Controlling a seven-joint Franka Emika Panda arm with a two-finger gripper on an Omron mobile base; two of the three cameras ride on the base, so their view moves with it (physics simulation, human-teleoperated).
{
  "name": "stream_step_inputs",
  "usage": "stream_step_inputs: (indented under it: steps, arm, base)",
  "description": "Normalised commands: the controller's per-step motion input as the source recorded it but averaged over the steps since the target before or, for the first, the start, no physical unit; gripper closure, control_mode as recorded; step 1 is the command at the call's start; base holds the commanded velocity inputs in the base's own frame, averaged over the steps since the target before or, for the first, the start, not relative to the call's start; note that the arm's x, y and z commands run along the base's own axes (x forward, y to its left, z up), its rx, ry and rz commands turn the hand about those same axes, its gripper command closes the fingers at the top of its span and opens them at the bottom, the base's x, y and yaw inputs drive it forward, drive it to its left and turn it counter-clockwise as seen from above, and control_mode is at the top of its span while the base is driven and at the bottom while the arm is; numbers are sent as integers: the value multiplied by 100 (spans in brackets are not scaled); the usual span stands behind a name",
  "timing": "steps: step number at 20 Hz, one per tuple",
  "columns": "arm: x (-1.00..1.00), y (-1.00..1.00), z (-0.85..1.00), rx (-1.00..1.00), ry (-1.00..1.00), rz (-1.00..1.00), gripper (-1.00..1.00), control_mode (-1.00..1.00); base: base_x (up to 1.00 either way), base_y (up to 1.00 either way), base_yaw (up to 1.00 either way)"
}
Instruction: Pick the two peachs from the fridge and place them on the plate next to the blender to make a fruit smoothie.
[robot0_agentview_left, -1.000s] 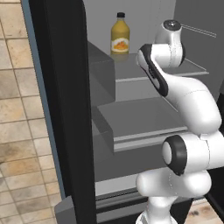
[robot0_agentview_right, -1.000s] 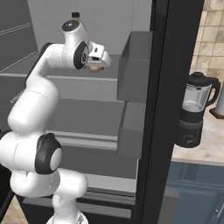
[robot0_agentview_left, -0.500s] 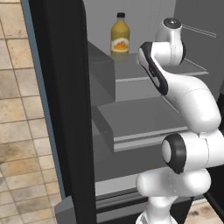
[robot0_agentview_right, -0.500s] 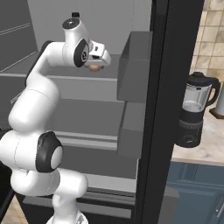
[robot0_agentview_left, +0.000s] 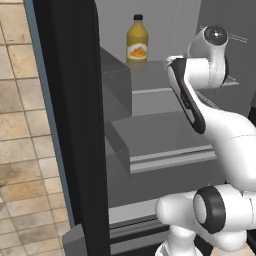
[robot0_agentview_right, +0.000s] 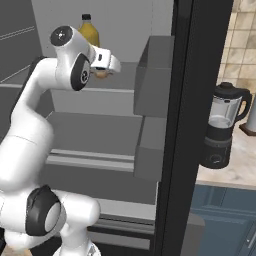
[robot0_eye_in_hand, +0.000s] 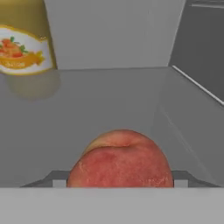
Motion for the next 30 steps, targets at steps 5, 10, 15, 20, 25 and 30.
stream_step_inputs:
  steps: [5, 10, 15, 20, 25, 30]
  arm:
    - [-100, 9, 31, -5, -56, 1, 100, -100]
    - [-100, 9, 68, 0, -12, 2, 100, -100]
    - [-100, 24, 10, 0, 0, 8, 100, -100]
    - [-100, 23, 0, 1, 8, 9, 100, -100]
    - [-100, 33, -1, 0, 28, 9, 100, -100]
    - [-82, 20, -19, -3, 13, 6, 100, -100]
  base:
    - [0, 0, 0]
    - [0, 0, 0]
    - [0, 0, 0]
    - [0, 0, 0]
    - [0, 0, 0]
    - [0, 0, 0]
